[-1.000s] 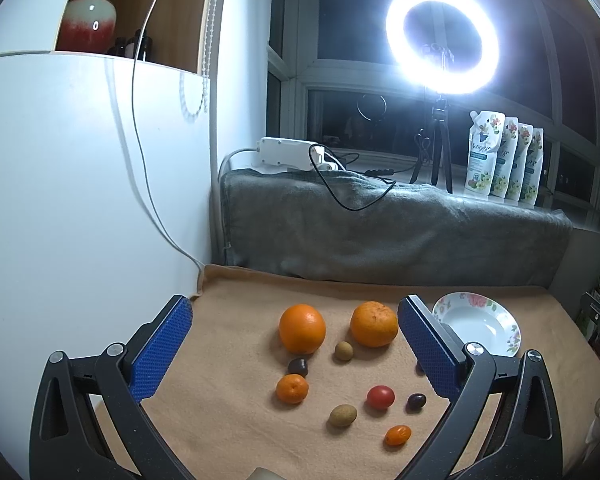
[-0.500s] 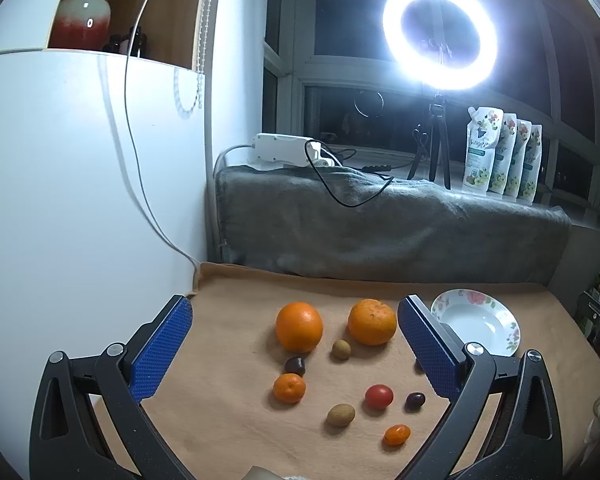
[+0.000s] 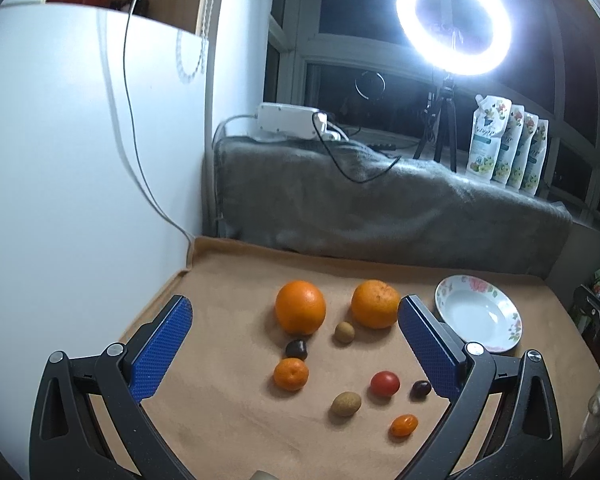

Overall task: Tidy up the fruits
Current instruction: 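Move the right gripper toward the large mottled orange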

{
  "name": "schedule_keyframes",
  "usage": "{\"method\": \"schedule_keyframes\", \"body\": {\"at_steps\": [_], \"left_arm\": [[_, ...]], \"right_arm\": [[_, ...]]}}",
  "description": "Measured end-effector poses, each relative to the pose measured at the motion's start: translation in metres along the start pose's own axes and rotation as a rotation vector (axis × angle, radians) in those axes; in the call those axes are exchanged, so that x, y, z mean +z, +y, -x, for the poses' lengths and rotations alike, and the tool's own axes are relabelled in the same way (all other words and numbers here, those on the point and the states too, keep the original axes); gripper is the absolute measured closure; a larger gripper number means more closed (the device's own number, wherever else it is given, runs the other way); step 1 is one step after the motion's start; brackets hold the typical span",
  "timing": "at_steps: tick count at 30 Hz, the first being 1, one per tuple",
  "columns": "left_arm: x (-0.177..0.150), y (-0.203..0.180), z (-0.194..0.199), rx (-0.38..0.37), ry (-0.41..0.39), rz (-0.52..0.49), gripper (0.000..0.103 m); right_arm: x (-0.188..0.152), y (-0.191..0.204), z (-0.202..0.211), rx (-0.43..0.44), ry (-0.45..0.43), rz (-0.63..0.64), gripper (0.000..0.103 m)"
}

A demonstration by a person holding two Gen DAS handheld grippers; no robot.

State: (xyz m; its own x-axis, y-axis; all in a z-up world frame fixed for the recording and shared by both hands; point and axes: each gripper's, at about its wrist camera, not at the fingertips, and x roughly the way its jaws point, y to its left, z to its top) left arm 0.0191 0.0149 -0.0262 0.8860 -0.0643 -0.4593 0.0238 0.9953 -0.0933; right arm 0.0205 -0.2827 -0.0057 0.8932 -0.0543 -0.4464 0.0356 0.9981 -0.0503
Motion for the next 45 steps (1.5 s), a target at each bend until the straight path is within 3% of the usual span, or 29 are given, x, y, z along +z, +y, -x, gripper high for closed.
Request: {"method": "schedule_keyframes", "body": {"at_steps": [10, 15, 28, 32, 35, 40, 45], "left_arm": [[-0.013, 0.026, -0.027, -0.072, 0.106, 0.087, 0.001], [-0.014, 0.029, -0.038, -0.117, 0.135, 0.107, 0.008], [-0.016, -0.006, -0.074, -0.241, 0.217, 0.058, 0.022], [-0.017, -0.019, -0.089, -0.271, 0.246, 0.051, 0.022], [-0.016, -0.029, -0.099, -0.294, 0.264, 0.036, 0.027], [-0.017, -0.046, -0.119, -0.341, 0.306, 0.025, 0.035], [-0.017, -0.056, -0.141, -0.383, 0.359, 0.044, 0.036]], "right_arm": [[0.009, 0.025, -0.032, 0.157, 0.077, 0.036, 0.000], [0.015, 0.034, -0.053, 0.264, 0.137, 0.036, 0.000], [0.033, 0.063, -0.131, 0.494, 0.346, 0.034, 0.001], [0.037, 0.072, -0.154, 0.549, 0.402, 0.035, 0.005], [0.037, 0.078, -0.175, 0.588, 0.464, 0.017, 0.013], [0.036, 0.087, -0.203, 0.646, 0.532, -0.010, 0.017], [0.033, 0.098, -0.225, 0.692, 0.597, -0.030, 0.020]]}}
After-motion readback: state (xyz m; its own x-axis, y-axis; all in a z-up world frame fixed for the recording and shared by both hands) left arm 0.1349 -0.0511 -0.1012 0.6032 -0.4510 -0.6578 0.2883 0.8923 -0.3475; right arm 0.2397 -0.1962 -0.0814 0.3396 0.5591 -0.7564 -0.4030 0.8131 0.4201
